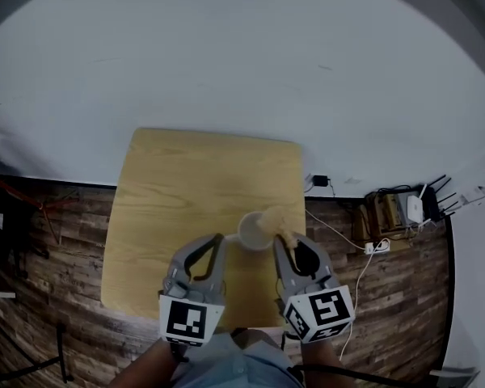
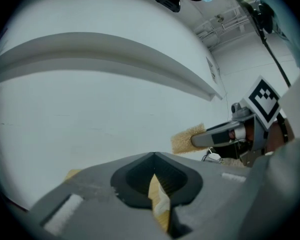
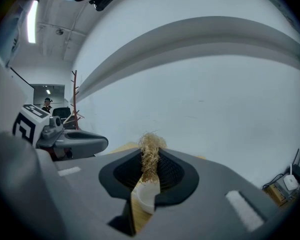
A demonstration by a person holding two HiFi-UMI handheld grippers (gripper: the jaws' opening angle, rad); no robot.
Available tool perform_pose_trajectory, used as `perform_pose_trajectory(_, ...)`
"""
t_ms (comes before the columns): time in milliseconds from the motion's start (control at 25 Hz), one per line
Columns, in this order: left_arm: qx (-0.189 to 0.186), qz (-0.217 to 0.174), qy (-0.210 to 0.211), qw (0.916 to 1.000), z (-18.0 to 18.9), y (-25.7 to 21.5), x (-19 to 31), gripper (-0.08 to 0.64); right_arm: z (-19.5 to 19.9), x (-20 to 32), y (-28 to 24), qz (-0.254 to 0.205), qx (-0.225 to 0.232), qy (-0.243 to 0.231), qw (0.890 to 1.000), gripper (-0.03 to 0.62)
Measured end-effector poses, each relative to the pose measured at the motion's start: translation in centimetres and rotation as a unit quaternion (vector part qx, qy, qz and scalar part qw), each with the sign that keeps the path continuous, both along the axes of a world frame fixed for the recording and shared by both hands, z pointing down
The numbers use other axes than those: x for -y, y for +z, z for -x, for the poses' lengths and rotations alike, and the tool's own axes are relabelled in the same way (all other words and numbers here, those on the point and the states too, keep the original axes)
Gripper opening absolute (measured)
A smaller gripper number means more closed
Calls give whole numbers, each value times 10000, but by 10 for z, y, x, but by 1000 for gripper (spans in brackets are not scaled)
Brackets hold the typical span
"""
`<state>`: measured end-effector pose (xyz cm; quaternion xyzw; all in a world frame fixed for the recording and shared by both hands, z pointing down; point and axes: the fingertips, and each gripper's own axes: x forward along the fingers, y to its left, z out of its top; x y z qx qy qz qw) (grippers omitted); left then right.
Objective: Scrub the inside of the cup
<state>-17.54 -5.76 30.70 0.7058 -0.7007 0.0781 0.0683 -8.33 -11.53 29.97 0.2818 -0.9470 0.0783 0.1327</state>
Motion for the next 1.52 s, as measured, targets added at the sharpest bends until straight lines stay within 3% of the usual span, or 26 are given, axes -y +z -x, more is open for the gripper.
perform_pose_trajectory(200, -125, 234, 108, 9996, 6, 23, 9, 18, 2, 8, 13, 121, -212, 58, 9997, 64)
perform_pose_trajectory(400, 85, 442, 387, 9982, 4, 48, 12, 18, -4, 9, 34, 317, -405, -12, 9987, 64)
perform_pose_trajectory(600, 327, 242, 976, 9944, 1, 73, 18, 18, -8, 12, 65, 645, -594, -325, 9956, 64)
perform_pose_trajectory(840, 298, 184, 1907, 9810, 2, 104, 25, 42, -3, 20, 87, 1014, -790, -753, 9888, 64)
perform_pose_trajectory(1000, 271, 257, 2551, 9662, -4, 125, 22, 183, 0, 21, 101, 1050, -1022, -935, 9848, 64)
perform_pose_trajectory(1320, 520, 725, 3120, 9459, -23, 168, 27, 187, 7, 16, 119, 1059, -1448, -1258, 9757, 64)
perform_pose_trajectory(1520, 697, 844, 3297, 9377, -34, 179, 32, 187, 11, 19, 125, 1145, -1600, -1341, 9712, 64)
